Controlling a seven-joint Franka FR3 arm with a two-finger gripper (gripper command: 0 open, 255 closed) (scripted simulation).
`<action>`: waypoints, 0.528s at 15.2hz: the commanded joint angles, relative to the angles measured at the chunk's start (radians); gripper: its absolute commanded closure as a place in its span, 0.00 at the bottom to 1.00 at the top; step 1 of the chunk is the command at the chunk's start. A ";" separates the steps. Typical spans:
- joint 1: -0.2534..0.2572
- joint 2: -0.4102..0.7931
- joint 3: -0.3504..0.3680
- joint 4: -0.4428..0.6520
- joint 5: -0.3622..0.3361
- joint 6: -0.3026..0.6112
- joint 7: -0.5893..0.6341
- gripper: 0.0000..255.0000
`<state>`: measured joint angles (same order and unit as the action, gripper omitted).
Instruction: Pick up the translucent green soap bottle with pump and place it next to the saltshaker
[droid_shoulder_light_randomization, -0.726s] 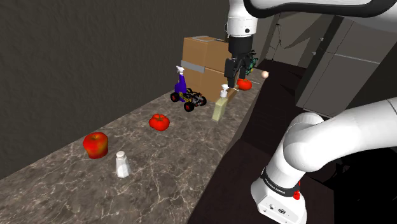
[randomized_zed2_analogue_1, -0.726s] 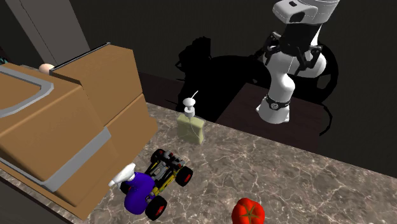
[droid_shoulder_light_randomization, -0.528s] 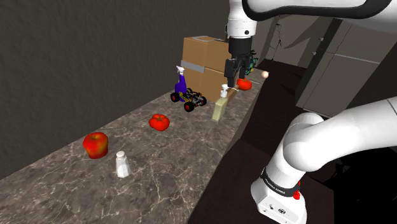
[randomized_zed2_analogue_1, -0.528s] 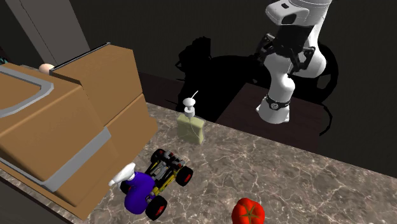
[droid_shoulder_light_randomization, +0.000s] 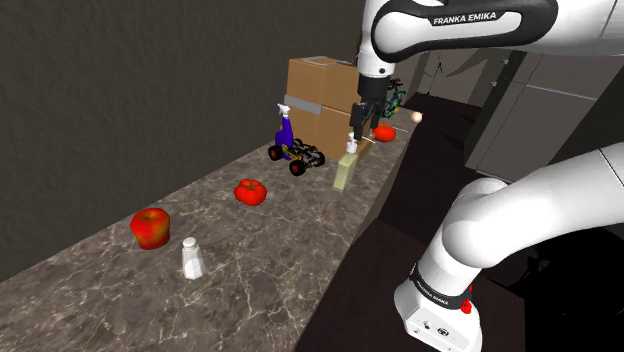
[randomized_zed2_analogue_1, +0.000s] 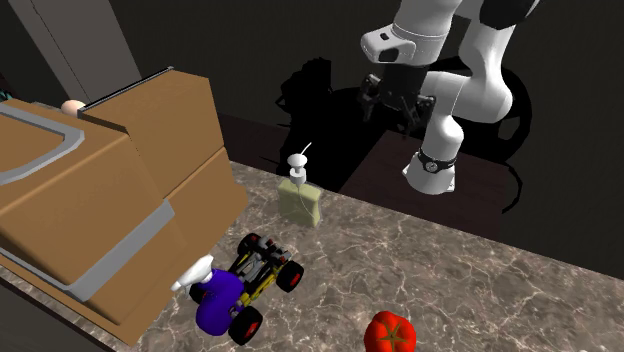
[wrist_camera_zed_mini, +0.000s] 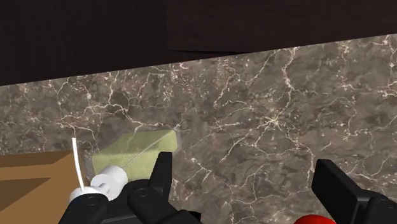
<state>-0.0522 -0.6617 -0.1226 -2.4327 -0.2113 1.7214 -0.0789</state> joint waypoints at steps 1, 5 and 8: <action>-0.015 0.046 -0.040 0.006 -0.021 0.067 -0.029 0.00; -0.038 0.135 -0.113 0.018 -0.046 0.191 -0.082 0.00; -0.051 0.214 -0.168 0.041 -0.051 0.281 -0.126 0.00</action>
<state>-0.0979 -0.4674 -0.2720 -2.3921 -0.2586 1.9694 -0.1896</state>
